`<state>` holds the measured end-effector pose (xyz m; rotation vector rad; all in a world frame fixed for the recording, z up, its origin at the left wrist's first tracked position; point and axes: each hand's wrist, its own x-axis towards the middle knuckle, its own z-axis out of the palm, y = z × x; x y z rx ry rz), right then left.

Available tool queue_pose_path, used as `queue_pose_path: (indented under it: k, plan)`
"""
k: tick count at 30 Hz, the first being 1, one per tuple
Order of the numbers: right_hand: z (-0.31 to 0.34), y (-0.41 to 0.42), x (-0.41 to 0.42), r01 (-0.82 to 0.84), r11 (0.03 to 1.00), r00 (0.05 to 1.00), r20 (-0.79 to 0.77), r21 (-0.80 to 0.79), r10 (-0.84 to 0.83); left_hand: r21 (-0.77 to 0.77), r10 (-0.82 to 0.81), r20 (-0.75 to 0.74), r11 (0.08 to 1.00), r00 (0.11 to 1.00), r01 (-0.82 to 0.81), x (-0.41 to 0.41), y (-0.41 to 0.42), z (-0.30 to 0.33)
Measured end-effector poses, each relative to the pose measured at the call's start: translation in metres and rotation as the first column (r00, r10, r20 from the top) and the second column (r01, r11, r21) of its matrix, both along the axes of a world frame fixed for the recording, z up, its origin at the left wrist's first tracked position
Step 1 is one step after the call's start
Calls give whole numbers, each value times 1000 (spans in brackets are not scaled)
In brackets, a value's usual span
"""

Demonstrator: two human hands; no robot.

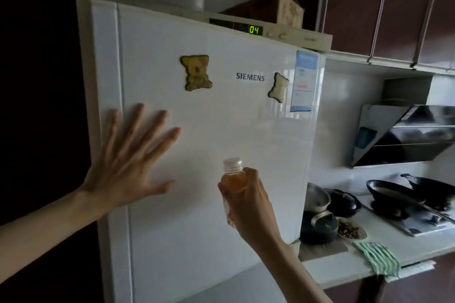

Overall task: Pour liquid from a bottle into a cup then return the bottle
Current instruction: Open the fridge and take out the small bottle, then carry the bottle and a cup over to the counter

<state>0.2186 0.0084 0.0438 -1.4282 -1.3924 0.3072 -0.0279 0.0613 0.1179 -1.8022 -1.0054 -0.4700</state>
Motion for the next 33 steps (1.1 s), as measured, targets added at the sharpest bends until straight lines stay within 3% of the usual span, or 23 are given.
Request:
queue_pose_path:
  k: [11, 14, 18, 20, 22, 24, 26, 29, 31, 33]
  plan:
    - [0, 48, 8, 85, 996, 993, 77, 9, -85, -187, -8, 271, 981, 962, 61, 20, 120, -26]
    - [3, 50, 17, 102, 995, 989, 104, 13, -103, -196, -20, 271, 978, 962, 76, 24, 125, -26]
    - [4, 42, 26, 125, 992, 970, 210, 15, -125, -172, -128, 353, 965, 927, 199, 35, 110, -27]
    - [4, 35, 32, 145, 989, 966, 213, 14, -144, -222, -251, 398, 907, 882, 358, 57, 90, -30]
    - [3, 24, 41, 156, 988, 970, 186, 5, -155, -317, -388, 478, 760, 788, 567, 91, 65, -42]
    - [2, 10, 53, 166, 986, 976, 142, -13, -163, -461, -371, 630, 529, 682, 713, 126, 45, -63]
    - [-2, -11, 73, 232, 972, 970, 85, -22, -230, -505, -371, 739, 248, 563, 826, 168, 30, -85]
    - [-13, -47, 107, 320, 946, 947, 13, -42, -320, -486, -392, 811, -40, 434, 873, 236, 7, -109]
    - [-29, -72, 137, 406, 910, 913, 6, -83, -407, -452, -314, 871, -209, 379, 867, 287, -16, -123]
    - [-42, -103, 166, 472, 874, 881, 14, -117, -473, -430, -257, 896, -306, 362, 849, 340, -32, -144]
